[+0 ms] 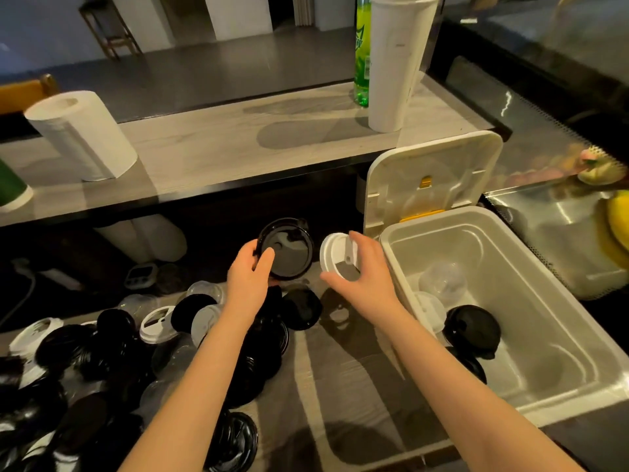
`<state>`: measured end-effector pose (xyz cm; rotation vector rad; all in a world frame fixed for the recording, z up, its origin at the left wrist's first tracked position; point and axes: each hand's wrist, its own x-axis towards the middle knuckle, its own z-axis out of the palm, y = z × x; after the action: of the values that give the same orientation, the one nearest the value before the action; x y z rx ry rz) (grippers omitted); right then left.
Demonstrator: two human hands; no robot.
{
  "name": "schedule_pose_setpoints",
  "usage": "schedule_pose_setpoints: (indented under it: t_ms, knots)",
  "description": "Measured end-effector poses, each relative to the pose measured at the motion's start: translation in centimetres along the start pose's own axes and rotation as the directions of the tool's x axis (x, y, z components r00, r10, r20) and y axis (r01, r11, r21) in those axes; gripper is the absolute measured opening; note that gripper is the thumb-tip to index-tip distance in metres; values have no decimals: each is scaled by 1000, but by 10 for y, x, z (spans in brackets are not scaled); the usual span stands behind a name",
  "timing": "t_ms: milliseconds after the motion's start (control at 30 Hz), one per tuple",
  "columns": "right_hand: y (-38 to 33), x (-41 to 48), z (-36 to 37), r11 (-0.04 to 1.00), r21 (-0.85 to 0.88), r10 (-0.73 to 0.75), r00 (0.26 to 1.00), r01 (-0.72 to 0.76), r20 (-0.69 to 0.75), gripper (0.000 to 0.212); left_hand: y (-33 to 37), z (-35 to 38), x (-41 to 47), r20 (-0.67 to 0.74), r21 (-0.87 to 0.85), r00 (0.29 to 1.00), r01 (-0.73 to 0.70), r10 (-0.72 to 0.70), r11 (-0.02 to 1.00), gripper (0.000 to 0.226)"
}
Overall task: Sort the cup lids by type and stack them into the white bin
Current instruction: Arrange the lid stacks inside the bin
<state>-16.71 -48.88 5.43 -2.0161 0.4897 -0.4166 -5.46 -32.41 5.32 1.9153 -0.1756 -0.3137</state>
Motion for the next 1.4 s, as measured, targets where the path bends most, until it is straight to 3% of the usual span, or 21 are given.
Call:
schedule_pose_setpoints:
  t_ms: [167,300,367,500,567,667,800,900,1167,1333,1400]
  knots:
    - [-7,0,-52,996,44,-69,995,73,-78,79,39,27,-24,-61,42,990,-121,124,992,49]
    - [16,0,-101,999,-35,-25,996,22,-87,78,64,63,-43,-48,88,984,-168,172,982,40]
    - [36,1,-122,989,-146,3,1000,-7,-28,80,69,81,-49,-28,94,987,-158,161,983,35]
    - [72,-1,-147,967,-239,153,953,-89,262,85,69,112,-61,-14,80,992,-125,126,989,22]
    - [82,1,-151,906,-422,149,908,34,393,81,68,121,-67,-20,74,993,-116,118,990,26]
    - [88,8,-143,718,-624,164,796,308,582,77,64,129,-74,-39,86,992,-120,124,989,33]
    - [105,22,-124,533,-685,267,669,497,693,85,61,126,-79,-86,105,992,-85,95,991,39]
    - [116,25,-112,479,-661,221,649,578,728,73,56,124,-85,-117,84,990,-64,74,994,39]
    - [135,31,-111,578,-615,208,632,536,746,91,43,124,-94,-154,58,988,-16,24,998,43]
    - [138,27,-114,518,-631,175,650,578,740,85,46,130,-99,-154,29,987,-39,44,999,39]
    - [136,27,-119,561,-621,205,635,547,745,90,46,131,-100,-151,30,987,-47,52,998,40]
